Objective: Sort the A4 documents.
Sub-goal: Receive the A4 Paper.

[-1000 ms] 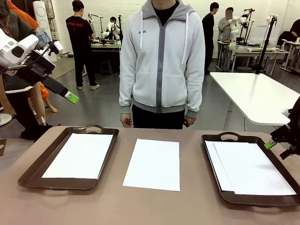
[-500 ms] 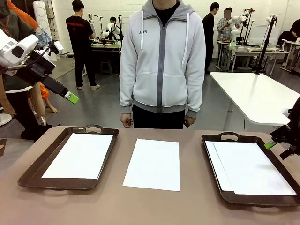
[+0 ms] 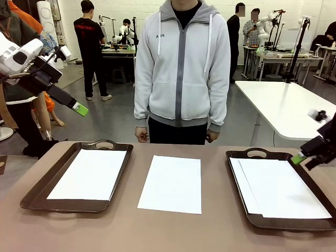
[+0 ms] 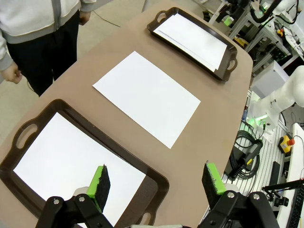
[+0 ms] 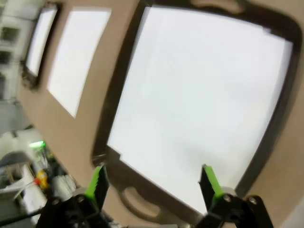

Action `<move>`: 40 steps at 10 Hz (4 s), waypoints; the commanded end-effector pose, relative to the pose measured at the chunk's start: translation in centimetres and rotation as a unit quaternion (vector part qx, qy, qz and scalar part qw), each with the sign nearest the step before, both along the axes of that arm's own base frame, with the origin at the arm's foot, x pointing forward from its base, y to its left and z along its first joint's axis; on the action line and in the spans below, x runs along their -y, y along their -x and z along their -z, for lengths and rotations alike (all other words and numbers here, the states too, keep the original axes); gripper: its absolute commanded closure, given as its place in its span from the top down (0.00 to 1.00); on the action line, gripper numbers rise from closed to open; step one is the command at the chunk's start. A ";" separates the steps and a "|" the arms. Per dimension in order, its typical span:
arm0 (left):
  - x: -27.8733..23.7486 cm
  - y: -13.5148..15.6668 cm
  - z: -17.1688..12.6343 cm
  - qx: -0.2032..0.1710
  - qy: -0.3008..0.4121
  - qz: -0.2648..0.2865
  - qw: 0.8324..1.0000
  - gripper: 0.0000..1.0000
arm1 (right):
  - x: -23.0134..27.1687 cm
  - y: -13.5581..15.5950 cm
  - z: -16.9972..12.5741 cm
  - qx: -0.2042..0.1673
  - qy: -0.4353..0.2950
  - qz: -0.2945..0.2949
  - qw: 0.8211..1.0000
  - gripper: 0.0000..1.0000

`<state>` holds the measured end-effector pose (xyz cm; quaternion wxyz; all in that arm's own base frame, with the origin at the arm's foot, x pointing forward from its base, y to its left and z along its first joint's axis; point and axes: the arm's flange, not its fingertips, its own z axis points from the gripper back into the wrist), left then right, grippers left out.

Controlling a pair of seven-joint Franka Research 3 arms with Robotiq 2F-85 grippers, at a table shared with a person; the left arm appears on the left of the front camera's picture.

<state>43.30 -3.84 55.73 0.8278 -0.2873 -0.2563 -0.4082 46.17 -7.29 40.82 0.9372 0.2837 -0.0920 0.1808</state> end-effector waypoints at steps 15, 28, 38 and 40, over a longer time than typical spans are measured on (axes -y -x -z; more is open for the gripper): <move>0.1 0.0 -0.1 0.000 -0.001 -0.001 1.000 1.00 | -19.7 -1.9 -17.0 0.157 -0.096 -0.288 0.940 1.00; 0.1 0.0 -0.1 0.000 -0.001 -0.001 1.000 1.00 | -18.9 -1.8 -16.3 0.156 -0.090 -0.276 0.944 1.00; 0.1 0.0 -0.1 0.000 -0.001 -0.001 1.000 1.00 | -18.9 -1.8 -16.3 0.156 -0.090 -0.276 0.944 1.00; 0.1 0.0 -0.1 0.000 -0.001 -0.001 1.000 1.00 | -18.9 -1.8 -16.3 0.156 -0.090 -0.276 0.944 1.00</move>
